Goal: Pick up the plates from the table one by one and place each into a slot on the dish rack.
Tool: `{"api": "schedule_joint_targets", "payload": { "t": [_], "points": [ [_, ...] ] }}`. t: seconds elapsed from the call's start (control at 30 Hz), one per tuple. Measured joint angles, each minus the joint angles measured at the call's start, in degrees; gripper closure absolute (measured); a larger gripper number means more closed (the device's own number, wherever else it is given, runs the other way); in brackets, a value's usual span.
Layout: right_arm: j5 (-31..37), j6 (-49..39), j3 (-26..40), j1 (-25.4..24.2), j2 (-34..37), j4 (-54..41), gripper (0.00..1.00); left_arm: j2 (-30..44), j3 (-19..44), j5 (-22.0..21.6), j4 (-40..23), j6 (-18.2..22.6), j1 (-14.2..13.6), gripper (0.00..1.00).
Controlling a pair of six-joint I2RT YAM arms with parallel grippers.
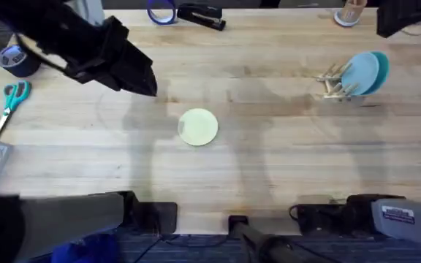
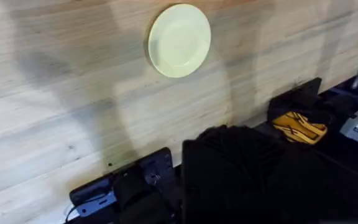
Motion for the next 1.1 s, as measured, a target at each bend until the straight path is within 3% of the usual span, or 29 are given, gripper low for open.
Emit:
{"api": "schedule_joint_targets", "payload": {
  "t": [0.17, 0.23, 0.5, 0.63, 0.9, 1.1],
  "points": [
    [0.0, 0.0, 0.0, 0.0, 0.0, 0.0, 0.005, 5.0, 0.0, 1.4, -0.1, 0.0, 0.0, 0.960],
    [0.0, 0.0, 0.0, 0.0, 0.0, 0.0, 0.005, 6.3, 0.0, 3.0, -0.2, 2.0, 0.0, 0.959],
    [0.0, 0.0, 0.0, 0.0, 0.0, 0.0, 0.005, 7.0, -3.0, 15.2, 1.2, 18.7, 0.4, 0.959],
    [0.0, 0.0, 0.0, 0.0, 0.0, 0.0, 0.005, 7.0, -7.5, 18.6, 4.3, 23.4, 2.7, 0.958],
    [0.0, 0.0, 0.0, 0.0, 0.0, -0.2, 0.005, 7.0, -19.2, 25.9, 8.6, 32.2, 10.4, 0.959],
    [0.0, -0.6, 0.0, 0.0, 0.0, -0.2, 0.005, 7.0, -24.4, 26.9, 13.8, 33.4, 10.3, 0.959]
  ]
}}
